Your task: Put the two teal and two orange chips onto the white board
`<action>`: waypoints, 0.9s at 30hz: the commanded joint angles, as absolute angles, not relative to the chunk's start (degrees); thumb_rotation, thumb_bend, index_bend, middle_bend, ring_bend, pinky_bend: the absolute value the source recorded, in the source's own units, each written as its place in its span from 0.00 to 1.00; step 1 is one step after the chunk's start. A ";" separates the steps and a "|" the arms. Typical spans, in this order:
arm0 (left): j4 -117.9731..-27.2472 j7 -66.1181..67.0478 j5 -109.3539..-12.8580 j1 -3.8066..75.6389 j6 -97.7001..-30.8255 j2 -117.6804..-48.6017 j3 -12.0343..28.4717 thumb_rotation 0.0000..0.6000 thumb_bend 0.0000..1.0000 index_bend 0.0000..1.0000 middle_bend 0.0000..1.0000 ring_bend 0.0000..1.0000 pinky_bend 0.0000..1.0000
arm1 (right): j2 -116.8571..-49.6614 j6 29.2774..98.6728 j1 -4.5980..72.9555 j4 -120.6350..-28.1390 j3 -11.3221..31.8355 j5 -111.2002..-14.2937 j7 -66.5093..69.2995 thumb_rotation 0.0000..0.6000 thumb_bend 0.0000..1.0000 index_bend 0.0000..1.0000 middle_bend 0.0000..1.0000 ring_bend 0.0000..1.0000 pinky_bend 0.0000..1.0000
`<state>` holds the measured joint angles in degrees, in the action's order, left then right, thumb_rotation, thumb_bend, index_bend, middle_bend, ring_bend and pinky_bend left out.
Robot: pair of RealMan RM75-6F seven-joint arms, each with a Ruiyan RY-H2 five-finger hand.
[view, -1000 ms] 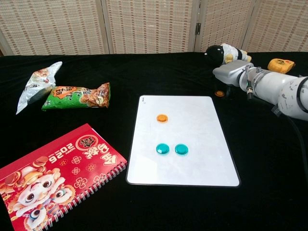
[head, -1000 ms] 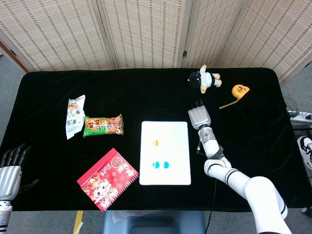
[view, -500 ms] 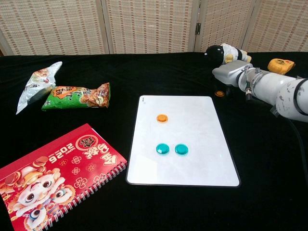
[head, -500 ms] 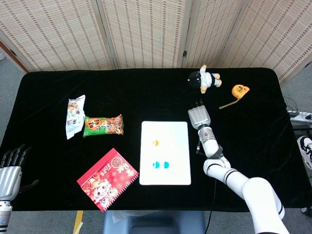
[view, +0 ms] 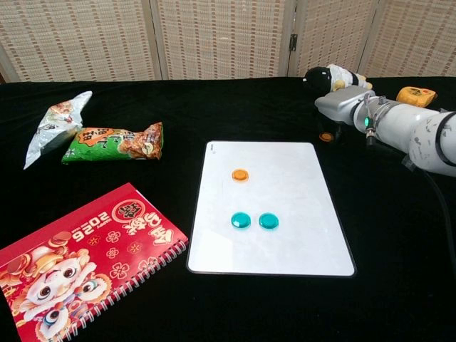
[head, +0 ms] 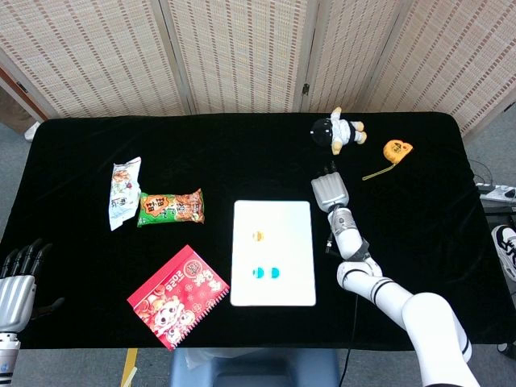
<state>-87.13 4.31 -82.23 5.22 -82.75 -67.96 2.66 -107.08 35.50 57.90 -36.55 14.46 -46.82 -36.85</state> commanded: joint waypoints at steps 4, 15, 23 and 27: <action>-87.17 4.36 -82.15 5.27 -82.67 -67.91 2.70 1.00 0.10 0.00 0.00 0.00 0.00 | -106.70 35.75 57.90 -37.14 14.62 -47.17 -36.83 1.00 0.29 0.53 0.24 0.09 0.00; -87.74 4.49 -82.76 5.37 -83.16 -67.66 2.77 1.00 0.10 0.00 0.00 0.00 0.00 | -100.83 38.25 56.25 -46.47 14.57 -49.27 -35.05 1.00 0.29 0.53 0.24 0.10 0.00; -88.30 4.58 -82.92 5.12 -83.71 -67.24 2.73 1.00 0.10 0.00 0.00 0.00 0.00 | -94.24 40.91 54.01 -60.44 12.09 -54.56 -32.61 1.00 0.29 0.53 0.23 0.10 0.00; -88.55 4.64 -83.10 5.07 -83.89 -67.12 2.70 1.00 0.10 0.00 0.00 0.00 0.00 | -91.78 42.39 53.31 -66.78 10.76 -57.76 -31.63 1.00 0.29 0.53 0.23 0.10 0.00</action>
<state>-88.54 4.63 -83.10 5.08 -83.88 -67.13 2.70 -94.07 40.94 54.18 -62.85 12.04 -55.12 -32.71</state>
